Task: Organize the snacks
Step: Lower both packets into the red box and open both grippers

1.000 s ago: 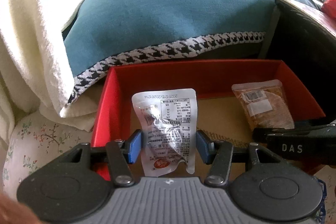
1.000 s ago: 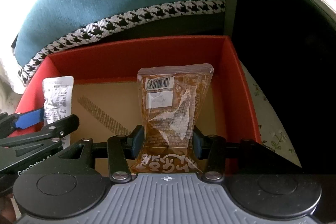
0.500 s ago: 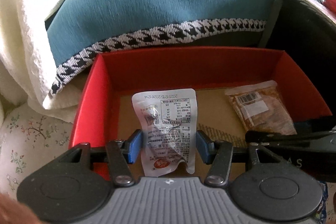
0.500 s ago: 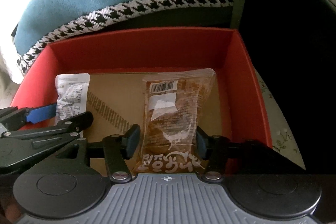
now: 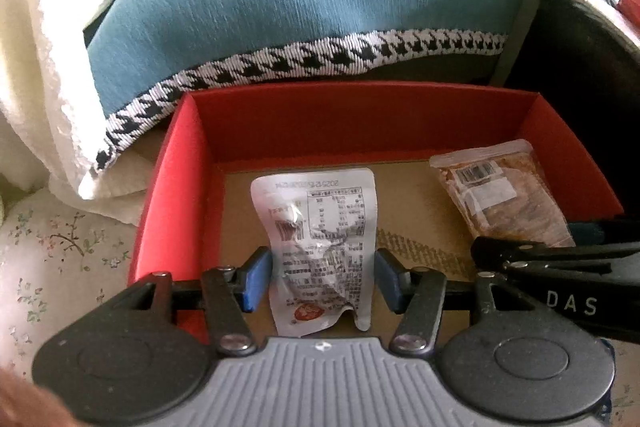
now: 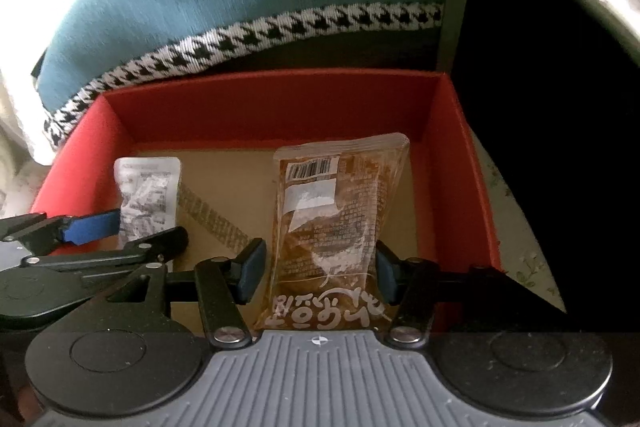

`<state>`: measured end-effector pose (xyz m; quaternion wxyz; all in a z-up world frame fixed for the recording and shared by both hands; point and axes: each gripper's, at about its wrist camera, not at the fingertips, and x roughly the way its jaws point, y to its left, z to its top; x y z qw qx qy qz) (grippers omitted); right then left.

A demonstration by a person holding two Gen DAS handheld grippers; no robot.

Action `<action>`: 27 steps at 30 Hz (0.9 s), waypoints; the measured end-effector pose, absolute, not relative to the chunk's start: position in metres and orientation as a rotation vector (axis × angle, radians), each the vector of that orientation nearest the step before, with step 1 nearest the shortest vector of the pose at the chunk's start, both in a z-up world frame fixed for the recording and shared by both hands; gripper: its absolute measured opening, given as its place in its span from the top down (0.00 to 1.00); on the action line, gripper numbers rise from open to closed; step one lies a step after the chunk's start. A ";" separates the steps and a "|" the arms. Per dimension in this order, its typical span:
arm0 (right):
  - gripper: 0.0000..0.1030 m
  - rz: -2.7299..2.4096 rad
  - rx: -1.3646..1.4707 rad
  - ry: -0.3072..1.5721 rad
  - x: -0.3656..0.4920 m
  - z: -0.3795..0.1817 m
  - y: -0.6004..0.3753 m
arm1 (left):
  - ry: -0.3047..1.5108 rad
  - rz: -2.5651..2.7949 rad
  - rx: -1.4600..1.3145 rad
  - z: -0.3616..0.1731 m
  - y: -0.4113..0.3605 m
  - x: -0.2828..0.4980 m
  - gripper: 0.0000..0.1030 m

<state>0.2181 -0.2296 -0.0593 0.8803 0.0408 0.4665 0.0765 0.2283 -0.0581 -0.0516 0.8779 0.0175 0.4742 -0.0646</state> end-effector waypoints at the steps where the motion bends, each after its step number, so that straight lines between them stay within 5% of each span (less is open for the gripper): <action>1: 0.37 0.159 0.087 0.965 0.217 -0.057 -0.230 | 0.983 -0.136 0.036 -0.049 -0.058 0.226 0.52; 27: 0.25 0.196 0.097 0.838 0.176 -0.007 -0.235 | 0.903 -0.130 -0.023 0.013 -0.013 0.157 0.37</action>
